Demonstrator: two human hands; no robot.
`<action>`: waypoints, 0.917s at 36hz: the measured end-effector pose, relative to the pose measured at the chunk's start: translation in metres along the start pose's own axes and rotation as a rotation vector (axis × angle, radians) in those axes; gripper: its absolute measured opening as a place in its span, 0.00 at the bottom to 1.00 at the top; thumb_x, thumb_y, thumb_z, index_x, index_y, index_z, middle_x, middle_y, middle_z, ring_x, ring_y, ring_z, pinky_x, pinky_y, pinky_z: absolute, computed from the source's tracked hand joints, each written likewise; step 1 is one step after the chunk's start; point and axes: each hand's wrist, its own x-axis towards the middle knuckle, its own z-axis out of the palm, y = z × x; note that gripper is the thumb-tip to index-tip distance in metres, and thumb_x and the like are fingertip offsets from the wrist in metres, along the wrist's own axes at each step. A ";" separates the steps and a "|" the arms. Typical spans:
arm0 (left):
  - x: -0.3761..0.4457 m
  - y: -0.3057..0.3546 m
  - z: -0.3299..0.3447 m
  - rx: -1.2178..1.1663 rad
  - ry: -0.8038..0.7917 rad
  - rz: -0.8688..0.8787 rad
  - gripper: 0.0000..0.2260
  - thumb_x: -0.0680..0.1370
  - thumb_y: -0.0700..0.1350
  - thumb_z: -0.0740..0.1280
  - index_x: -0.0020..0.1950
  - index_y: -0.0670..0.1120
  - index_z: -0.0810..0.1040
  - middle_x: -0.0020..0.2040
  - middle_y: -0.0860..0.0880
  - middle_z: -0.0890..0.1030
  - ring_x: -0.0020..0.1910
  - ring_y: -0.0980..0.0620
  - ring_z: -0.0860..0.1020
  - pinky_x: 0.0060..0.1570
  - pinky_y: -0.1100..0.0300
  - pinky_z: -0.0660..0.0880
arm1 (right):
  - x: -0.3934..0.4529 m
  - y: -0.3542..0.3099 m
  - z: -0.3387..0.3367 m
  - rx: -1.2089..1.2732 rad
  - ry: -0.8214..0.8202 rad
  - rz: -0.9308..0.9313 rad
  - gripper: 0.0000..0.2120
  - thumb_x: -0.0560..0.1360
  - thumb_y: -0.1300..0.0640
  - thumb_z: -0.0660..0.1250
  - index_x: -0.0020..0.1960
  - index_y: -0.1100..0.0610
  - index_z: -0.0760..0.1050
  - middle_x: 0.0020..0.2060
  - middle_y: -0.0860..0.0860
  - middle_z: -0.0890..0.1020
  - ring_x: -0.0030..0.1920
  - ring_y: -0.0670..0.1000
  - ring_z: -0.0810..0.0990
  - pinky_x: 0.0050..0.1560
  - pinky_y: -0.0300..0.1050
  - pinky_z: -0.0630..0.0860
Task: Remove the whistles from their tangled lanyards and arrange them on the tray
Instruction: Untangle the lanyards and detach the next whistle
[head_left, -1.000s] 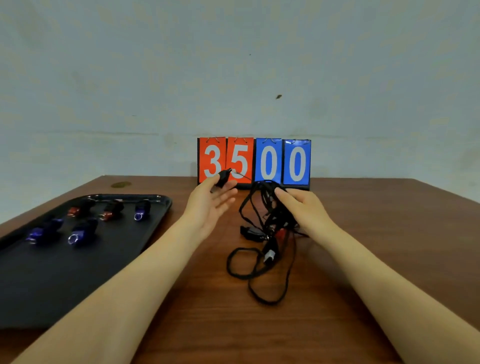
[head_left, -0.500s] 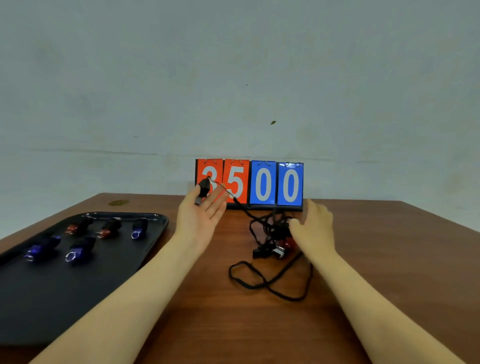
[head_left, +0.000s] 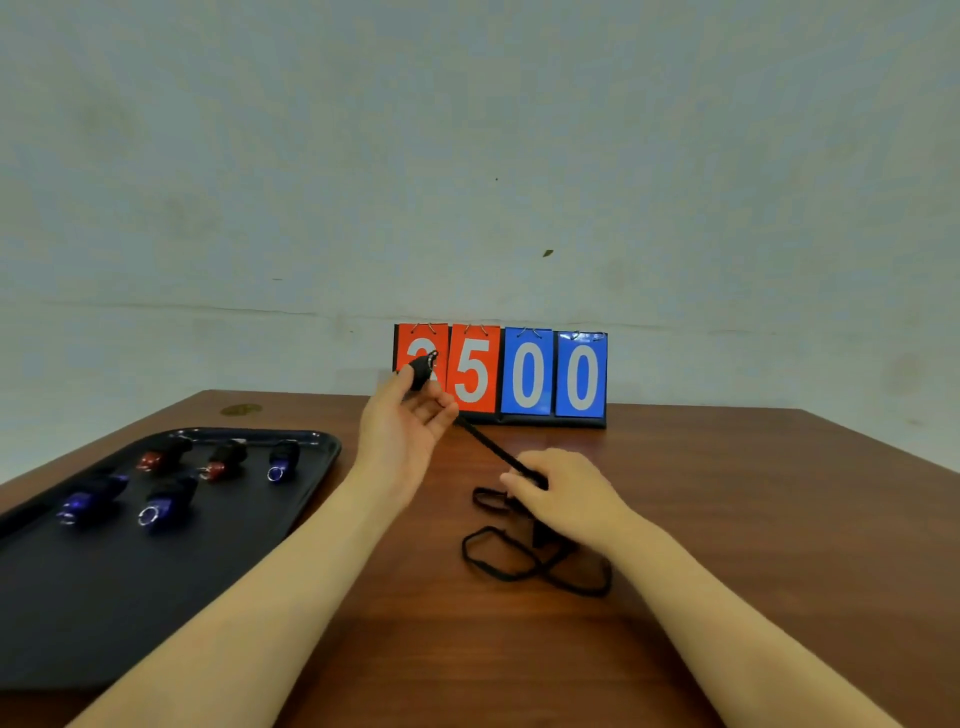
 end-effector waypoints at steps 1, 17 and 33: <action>0.002 0.001 -0.001 0.048 0.019 0.055 0.06 0.83 0.42 0.58 0.53 0.43 0.74 0.34 0.48 0.75 0.34 0.53 0.77 0.38 0.60 0.79 | 0.002 0.004 -0.002 -0.053 0.019 0.012 0.14 0.78 0.43 0.61 0.38 0.48 0.73 0.36 0.45 0.76 0.41 0.45 0.75 0.47 0.44 0.73; 0.016 0.009 -0.032 0.617 0.328 0.431 0.04 0.83 0.43 0.58 0.56 0.47 0.70 0.39 0.50 0.75 0.40 0.53 0.77 0.46 0.60 0.76 | -0.003 0.036 -0.023 0.149 -0.031 0.138 0.10 0.77 0.45 0.64 0.42 0.49 0.78 0.40 0.43 0.80 0.44 0.42 0.77 0.48 0.40 0.74; 0.029 -0.026 -0.060 1.920 0.048 0.140 0.15 0.81 0.48 0.58 0.65 0.48 0.78 0.65 0.45 0.76 0.63 0.45 0.73 0.65 0.52 0.71 | -0.003 0.019 -0.017 0.433 0.126 0.095 0.04 0.76 0.53 0.68 0.50 0.48 0.78 0.46 0.45 0.82 0.49 0.44 0.80 0.55 0.46 0.78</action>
